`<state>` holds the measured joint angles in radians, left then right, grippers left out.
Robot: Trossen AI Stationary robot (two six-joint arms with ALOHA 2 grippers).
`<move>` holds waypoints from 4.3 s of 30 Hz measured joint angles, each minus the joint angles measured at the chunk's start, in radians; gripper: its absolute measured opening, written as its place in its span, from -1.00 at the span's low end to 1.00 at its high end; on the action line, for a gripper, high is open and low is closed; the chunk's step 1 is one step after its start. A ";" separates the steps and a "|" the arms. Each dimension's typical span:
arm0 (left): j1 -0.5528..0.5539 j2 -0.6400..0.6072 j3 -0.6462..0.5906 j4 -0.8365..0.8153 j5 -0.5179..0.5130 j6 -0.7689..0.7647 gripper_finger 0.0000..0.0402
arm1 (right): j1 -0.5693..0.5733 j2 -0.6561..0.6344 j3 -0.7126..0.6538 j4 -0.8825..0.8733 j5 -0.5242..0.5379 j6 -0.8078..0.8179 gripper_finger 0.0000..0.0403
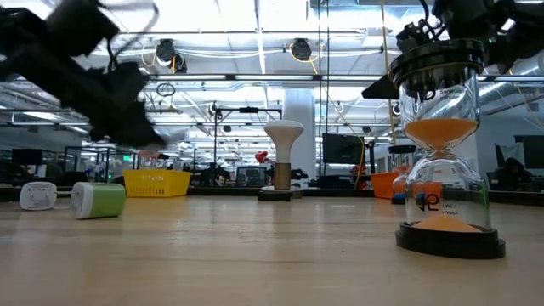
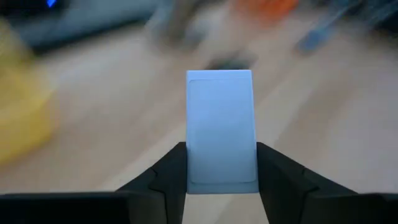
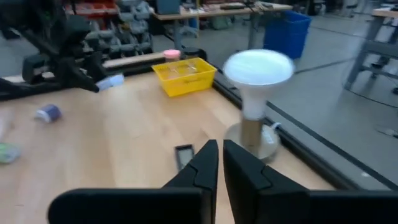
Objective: Pick & Place Office items
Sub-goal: Put the white digital clock into the green bin
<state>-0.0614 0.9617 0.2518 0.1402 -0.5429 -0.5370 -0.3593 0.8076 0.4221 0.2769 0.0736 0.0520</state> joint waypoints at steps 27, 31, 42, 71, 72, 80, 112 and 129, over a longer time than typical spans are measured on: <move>0.044 0.860 0.287 1.410 0.621 0.472 -0.21 | 0.345 0.561 -0.069 0.960 -0.099 0.153 0.30; 0.044 0.887 0.346 1.396 0.640 0.471 -0.21 | 0.377 0.613 -0.004 0.961 -0.101 0.131 0.50; 0.044 0.892 0.369 1.373 0.621 0.456 -0.21 | 0.447 0.716 0.100 1.033 -0.009 0.020 0.66; 0.042 0.892 0.370 1.346 0.596 0.467 -0.21 | 0.447 0.842 0.233 1.028 0.054 -0.018 -0.25; 0.042 0.892 0.371 1.345 0.596 0.467 -0.20 | 0.447 0.829 0.233 1.007 0.053 -0.024 -0.25; 0.048 0.889 0.369 1.290 0.553 0.413 0.20 | 0.447 0.623 0.234 0.686 0.058 -0.106 -0.25; 0.053 0.889 0.364 1.113 0.534 0.511 -0.21 | 0.877 0.508 0.605 -1.037 0.282 0.353 -0.25; -0.030 0.889 0.363 1.005 0.436 0.638 -0.85 | 1.045 0.523 0.664 -1.282 0.059 0.692 -0.25</move>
<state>-0.0910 1.8511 0.6151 1.1450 -0.1070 0.1013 0.6859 1.3302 1.0860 -1.0051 0.1327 0.7435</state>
